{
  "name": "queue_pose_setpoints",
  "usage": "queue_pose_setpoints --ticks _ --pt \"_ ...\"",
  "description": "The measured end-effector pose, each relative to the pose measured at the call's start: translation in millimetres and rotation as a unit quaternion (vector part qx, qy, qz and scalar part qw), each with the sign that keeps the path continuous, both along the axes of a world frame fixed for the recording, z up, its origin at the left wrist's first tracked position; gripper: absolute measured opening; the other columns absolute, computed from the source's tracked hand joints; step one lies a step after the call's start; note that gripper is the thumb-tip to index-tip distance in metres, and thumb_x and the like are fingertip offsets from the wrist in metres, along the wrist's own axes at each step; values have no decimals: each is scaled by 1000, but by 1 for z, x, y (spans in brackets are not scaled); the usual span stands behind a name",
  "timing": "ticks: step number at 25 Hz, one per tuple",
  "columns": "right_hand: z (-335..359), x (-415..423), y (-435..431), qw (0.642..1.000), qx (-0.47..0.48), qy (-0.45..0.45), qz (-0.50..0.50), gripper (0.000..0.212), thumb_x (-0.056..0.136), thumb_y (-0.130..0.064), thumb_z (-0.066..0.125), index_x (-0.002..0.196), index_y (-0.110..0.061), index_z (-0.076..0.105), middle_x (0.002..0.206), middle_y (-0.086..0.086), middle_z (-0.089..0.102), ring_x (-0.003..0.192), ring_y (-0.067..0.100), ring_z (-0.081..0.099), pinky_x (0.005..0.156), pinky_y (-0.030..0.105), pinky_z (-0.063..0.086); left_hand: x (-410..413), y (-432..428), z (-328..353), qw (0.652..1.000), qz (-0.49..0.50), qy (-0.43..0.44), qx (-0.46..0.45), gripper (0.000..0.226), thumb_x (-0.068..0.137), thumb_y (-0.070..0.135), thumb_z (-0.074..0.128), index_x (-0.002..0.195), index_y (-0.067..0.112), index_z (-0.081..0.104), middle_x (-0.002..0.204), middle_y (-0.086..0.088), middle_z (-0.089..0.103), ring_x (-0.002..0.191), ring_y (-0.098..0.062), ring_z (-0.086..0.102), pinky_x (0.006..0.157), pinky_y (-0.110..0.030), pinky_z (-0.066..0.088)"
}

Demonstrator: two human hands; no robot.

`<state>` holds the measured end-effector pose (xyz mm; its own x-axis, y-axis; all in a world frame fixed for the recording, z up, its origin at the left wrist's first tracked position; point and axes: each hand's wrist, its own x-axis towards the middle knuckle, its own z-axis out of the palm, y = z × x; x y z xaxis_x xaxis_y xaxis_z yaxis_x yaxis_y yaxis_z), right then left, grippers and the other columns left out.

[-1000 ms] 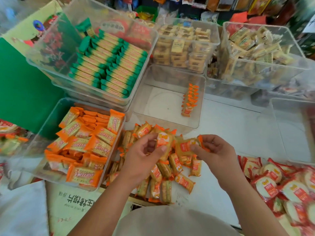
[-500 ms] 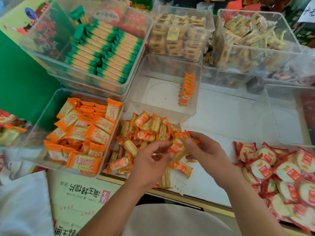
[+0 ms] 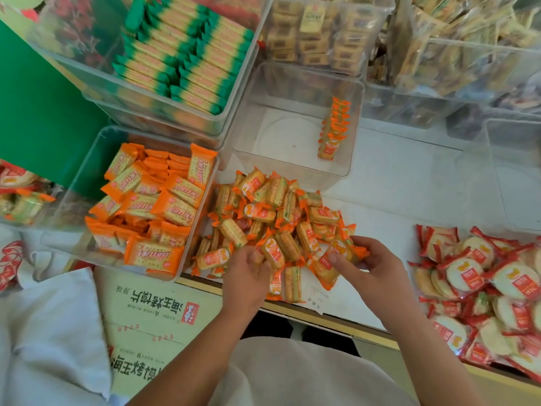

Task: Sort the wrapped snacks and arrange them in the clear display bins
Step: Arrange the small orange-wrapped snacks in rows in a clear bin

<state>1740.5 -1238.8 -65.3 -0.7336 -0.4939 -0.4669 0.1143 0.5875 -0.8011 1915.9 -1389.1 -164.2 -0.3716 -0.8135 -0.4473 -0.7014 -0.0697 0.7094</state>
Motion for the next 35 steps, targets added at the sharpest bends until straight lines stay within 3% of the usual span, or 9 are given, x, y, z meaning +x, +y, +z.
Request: queue_pose_setpoints --ticks 2,6,11,16,21,25,29,32,35 --pt "1 0 3 1000 0 1 -6 48 76 -46 87 117 -31 68 87 -11 74 80 3 67 76 26 51 -13 -11 -16 998 -3 -53 -19 56 85 50 73 131 21 58 113 5 63 104 -20 64 88 -44 57" --pt "3 1 8 1000 4 21 2 51 76 -48 87 121 -30 67 96 -10 76 89 6 69 81 29 56 -33 -21 -32 986 -68 -138 -72 54 82 57 74 121 21 66 119 -2 56 110 -26 59 84 -41 55" --pt "5 -3 9 999 9 41 6 50 80 -46 84 124 -30 65 100 -12 75 91 2 67 84 28 56 -31 -16 -4 999 -14 36 -38 29 85 33 81 109 26 67 96 10 65 94 -13 65 81 -37 57" --pt "8 -19 -4 998 15 50 22 55 84 -47 79 133 -31 59 106 -12 72 97 3 67 82 22 52 -35 -10 77 960 -92 234 119 50 85 15 84 128 33 67 93 22 71 90 -3 69 82 -23 58" --pt "17 -22 -12 997 -37 10 67 59 86 -51 70 141 -36 53 112 -13 73 102 6 71 96 35 57 -52 -8 104 947 -122 269 124 30 86 10 82 101 36 75 99 14 78 94 -4 74 80 -21 57" --pt "20 -24 -24 992 -83 -41 84 44 107 -38 47 151 -36 43 128 -14 68 113 6 68 103 39 55 -71 -8 108 936 -165 286 122 30 101 25 65 130 31 65 126 13 71 119 -7 66 99 -32 55" --pt "31 -40 -36 990 -92 -83 61 46 108 -48 34 154 -41 39 142 -12 59 123 4 62 100 27 54 -90 -9 116 923 -192 306 135 33 107 25 53 138 35 58 131 20 67 127 -1 59 103 -22 50" --pt "38 -58 -50 989 -92 -79 80 61 101 -60 48 156 -39 36 142 -19 57 129 -3 55 105 26 50 -109 -13 115 923 -212 296 128 41 108 29 49 148 38 48 143 26 57 136 7 48 107 -16 44" --pt "41 -82 -66 994 -58 -5 95 64 96 -47 66 153 -37 40 130 -19 64 119 -5 59 103 27 49 -129 -31 114 921 -242 271 139 50 107 29 51 154 40 38 147 31 48 137 15 40 108 -11 39"
